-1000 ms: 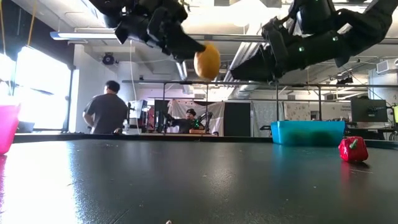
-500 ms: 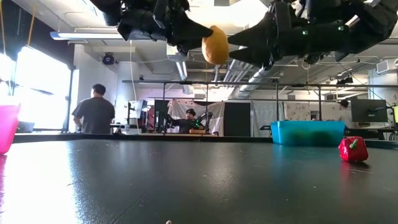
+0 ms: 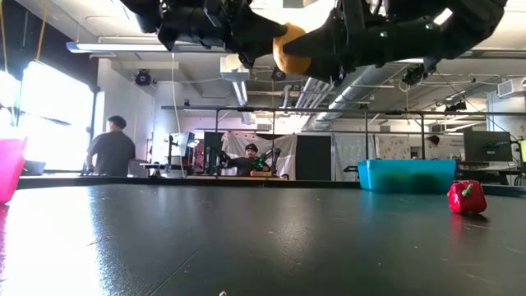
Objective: Sort produce into baskets
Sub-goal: Put the yellow lemon into the blue bin
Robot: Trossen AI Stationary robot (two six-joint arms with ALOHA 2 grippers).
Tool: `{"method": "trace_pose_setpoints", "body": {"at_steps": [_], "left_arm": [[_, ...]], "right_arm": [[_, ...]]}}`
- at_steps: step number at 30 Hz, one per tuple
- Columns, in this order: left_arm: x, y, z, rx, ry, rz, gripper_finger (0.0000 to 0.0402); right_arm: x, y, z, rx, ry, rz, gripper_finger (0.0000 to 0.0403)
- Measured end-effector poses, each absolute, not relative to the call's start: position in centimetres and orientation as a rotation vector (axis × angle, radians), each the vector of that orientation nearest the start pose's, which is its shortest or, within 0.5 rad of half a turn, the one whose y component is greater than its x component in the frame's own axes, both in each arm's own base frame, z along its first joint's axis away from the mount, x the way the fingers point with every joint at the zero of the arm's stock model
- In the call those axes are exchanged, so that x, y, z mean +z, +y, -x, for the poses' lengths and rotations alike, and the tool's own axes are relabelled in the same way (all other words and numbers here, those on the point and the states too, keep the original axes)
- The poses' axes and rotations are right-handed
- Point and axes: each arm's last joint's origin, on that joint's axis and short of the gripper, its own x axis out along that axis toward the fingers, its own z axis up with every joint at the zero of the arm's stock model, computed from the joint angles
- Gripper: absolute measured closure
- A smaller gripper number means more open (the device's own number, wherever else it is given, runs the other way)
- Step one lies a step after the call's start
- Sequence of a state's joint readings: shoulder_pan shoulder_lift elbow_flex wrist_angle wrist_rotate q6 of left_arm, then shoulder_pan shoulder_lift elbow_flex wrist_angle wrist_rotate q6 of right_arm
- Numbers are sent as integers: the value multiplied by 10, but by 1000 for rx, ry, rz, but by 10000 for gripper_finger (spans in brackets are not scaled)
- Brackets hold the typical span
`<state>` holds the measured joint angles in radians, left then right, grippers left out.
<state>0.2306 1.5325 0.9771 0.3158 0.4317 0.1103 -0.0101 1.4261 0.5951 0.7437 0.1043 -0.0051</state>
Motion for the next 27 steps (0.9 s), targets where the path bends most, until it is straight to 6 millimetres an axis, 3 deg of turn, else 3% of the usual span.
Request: {"method": "trace_pose_setpoints", "body": {"at_steps": [6, 13, 18, 27], "left_arm": [[266, 66, -335, -209, 222, -31, 256], [268, 67, -334, -172, 214, -119, 195], [269, 72, -332, -147, 197, -162, 169], [219, 72, -301, -103, 31, -76, 169]], "right_arm": [[220, -6, -290, -118, 75, 16, 179], [220, -7, -290, -134, 87, 9, 183], [225, -9, -279, -212, 165, 6, 183], [243, -34, -230, -511, 345, -58, 183]]}}
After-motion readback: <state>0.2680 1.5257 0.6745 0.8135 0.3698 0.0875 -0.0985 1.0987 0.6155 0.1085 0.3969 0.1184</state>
